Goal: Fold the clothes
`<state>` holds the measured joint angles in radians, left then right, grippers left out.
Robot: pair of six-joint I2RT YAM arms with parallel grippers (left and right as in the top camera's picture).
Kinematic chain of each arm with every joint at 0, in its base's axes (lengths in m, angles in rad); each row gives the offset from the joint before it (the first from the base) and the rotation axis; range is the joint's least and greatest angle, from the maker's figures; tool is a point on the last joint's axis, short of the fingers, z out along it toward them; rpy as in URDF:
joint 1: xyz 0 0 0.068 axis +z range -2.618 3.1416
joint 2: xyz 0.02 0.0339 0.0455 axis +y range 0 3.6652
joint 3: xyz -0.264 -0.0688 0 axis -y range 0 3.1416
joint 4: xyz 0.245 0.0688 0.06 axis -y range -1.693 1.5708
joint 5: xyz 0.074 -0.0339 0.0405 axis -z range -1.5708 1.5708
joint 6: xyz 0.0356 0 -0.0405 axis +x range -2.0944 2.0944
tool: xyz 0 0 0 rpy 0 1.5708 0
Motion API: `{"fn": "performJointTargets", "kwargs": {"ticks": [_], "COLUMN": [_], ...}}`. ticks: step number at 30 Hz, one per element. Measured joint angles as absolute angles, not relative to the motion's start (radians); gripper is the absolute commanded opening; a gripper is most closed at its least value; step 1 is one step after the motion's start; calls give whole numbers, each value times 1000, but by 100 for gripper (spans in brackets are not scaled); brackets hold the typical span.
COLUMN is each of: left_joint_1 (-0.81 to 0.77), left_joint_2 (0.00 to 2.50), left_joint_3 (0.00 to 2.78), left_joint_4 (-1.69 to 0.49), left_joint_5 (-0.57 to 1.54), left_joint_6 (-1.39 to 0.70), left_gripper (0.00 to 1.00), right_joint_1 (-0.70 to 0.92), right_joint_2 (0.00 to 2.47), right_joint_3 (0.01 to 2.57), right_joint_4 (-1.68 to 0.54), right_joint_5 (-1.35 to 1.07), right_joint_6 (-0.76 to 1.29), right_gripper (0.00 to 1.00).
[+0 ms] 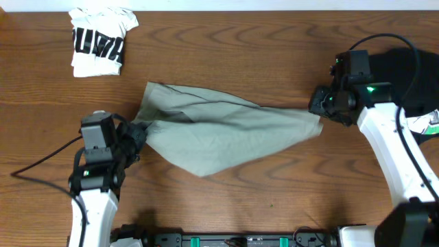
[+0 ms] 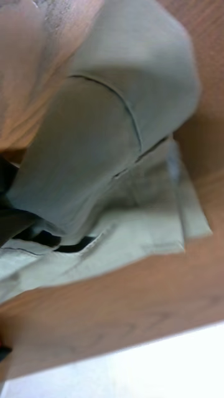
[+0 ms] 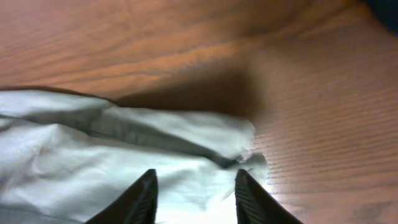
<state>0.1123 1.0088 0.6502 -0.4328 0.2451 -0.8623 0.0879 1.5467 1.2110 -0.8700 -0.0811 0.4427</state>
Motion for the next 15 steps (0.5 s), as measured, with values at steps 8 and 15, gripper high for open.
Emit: {"fn": "performJointTargets", "kwargs": {"ticks": [8,15], "left_joint_1": [113,114], "left_joint_2": [1139,1144], "left_joint_3": [650,650], "left_joint_4": [-377,-360], "left_joint_5": [232,232], "left_joint_6": [-847,-837], "left_gripper": [6,6], "right_joint_1": [88,142], "right_joint_2": [1552,1542], "right_joint_3": [1211,1209], "right_joint_4": [-970,-1117], "right_joint_5": [-116,-251], "right_joint_6": [420,299], "right_gripper": [44,43]}}
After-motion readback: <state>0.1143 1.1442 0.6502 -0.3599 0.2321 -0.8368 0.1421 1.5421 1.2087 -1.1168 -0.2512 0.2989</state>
